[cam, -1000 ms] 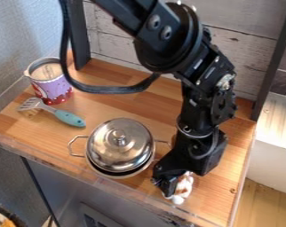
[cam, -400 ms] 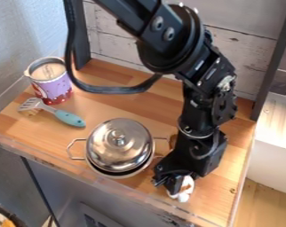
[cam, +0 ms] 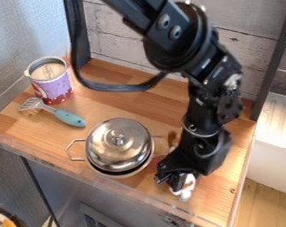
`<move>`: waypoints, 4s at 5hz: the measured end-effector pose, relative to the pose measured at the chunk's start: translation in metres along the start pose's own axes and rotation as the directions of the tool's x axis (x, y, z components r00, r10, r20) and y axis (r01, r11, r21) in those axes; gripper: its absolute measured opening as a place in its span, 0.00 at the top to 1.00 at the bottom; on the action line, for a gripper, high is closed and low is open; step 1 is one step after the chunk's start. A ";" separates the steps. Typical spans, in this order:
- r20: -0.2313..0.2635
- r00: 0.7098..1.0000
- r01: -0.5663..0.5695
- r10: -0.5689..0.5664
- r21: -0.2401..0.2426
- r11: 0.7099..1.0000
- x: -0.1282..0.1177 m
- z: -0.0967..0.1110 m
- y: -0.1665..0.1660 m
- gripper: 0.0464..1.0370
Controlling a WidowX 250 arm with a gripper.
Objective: Move the soft toy from bottom right to the upper left of table.
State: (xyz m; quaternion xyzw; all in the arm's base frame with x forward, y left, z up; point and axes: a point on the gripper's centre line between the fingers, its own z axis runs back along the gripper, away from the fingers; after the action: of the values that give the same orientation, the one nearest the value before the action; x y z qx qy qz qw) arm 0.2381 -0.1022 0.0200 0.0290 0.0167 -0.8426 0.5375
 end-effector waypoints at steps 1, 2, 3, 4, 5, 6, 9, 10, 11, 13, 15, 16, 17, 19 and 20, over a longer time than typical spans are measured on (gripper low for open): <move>-0.020 0.999 0.033 -0.031 0.071 0.997 0.005 0.023 0.013 0.62; -0.021 0.999 0.048 -0.045 0.159 0.986 0.009 0.051 0.026 0.67; -0.025 0.999 0.052 -0.048 0.203 0.978 0.008 0.065 0.032 0.67; -0.026 0.999 -0.014 0.021 0.236 0.972 -0.016 0.076 0.036 0.67; -0.029 0.992 -0.109 0.120 0.248 0.963 -0.051 0.082 0.035 0.67; -0.045 0.973 -0.208 0.227 0.254 0.945 -0.097 0.084 0.033 0.67; -0.048 0.910 -0.398 0.411 0.173 0.901 -0.185 0.053 0.013 0.67; -0.071 0.889 -0.439 0.453 0.158 0.885 -0.214 0.033 0.008 0.67; -0.098 0.884 -0.440 0.457 0.155 0.884 -0.234 0.014 0.011 0.67; -0.080 0.889 -0.437 0.451 0.148 0.887 -0.246 -0.004 0.016 0.60; -0.080 0.876 -0.462 0.475 0.138 0.876 -0.246 -0.005 0.012 0.04; -0.077 0.878 -0.460 0.472 0.131 0.878 -0.243 -0.003 0.012 0.04; -0.082 0.873 -0.463 0.481 0.171 0.870 -0.245 0.015 0.014 0.04; -0.080 0.869 -0.459 0.489 0.241 0.855 -0.239 0.066 0.006 0.04; -0.044 0.866 -0.480 0.499 0.213 0.851 -0.236 0.067 -0.001 0.04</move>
State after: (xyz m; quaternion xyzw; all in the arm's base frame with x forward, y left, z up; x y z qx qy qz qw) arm 0.3347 0.1080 0.1029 0.1260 -0.0474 -0.6730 0.7273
